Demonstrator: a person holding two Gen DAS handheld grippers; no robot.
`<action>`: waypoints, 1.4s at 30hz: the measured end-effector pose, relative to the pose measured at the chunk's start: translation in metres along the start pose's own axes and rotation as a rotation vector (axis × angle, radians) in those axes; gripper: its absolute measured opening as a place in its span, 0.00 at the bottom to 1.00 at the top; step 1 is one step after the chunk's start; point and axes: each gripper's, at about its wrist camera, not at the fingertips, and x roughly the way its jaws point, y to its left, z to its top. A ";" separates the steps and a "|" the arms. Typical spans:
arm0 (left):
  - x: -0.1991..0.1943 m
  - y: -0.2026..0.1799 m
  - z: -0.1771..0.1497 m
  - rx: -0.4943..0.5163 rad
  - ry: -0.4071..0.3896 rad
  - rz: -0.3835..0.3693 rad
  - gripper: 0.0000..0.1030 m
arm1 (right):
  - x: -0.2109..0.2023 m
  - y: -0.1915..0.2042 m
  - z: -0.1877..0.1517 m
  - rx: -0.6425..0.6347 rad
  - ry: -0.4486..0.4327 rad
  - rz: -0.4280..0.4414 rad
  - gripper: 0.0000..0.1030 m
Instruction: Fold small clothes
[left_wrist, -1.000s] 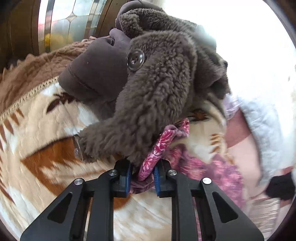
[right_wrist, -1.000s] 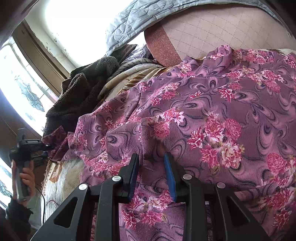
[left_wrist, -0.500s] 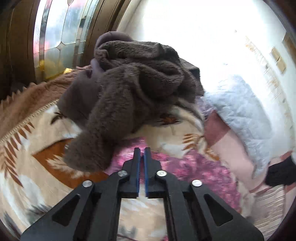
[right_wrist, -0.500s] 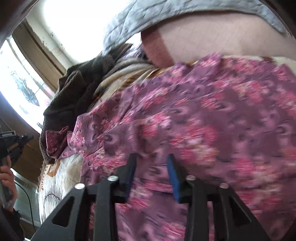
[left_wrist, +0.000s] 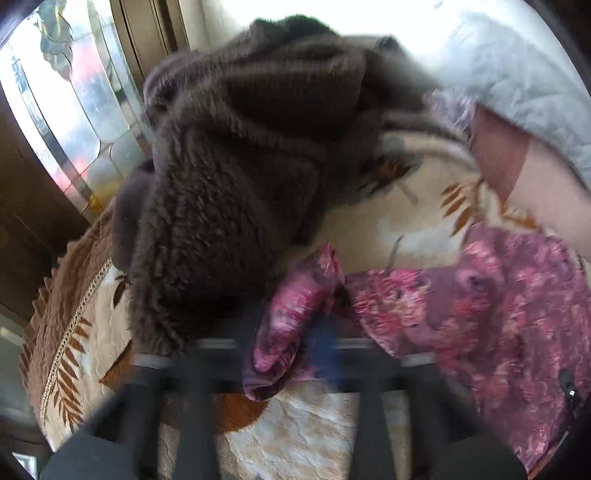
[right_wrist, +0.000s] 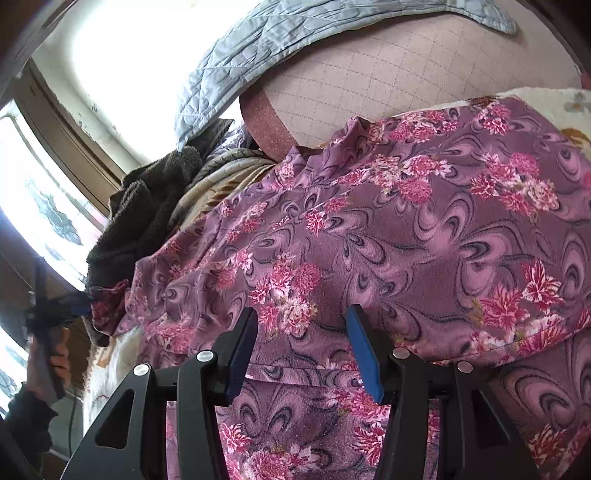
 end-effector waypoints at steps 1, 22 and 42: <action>0.003 0.004 0.002 -0.037 0.019 -0.014 0.04 | 0.000 -0.001 0.001 0.004 -0.002 0.006 0.50; -0.130 -0.127 0.018 -0.085 -0.089 -0.652 0.04 | -0.010 -0.017 -0.002 0.036 -0.017 0.068 0.50; -0.061 -0.280 -0.053 0.047 0.222 -0.804 0.30 | -0.020 -0.029 -0.011 0.074 -0.034 0.124 0.50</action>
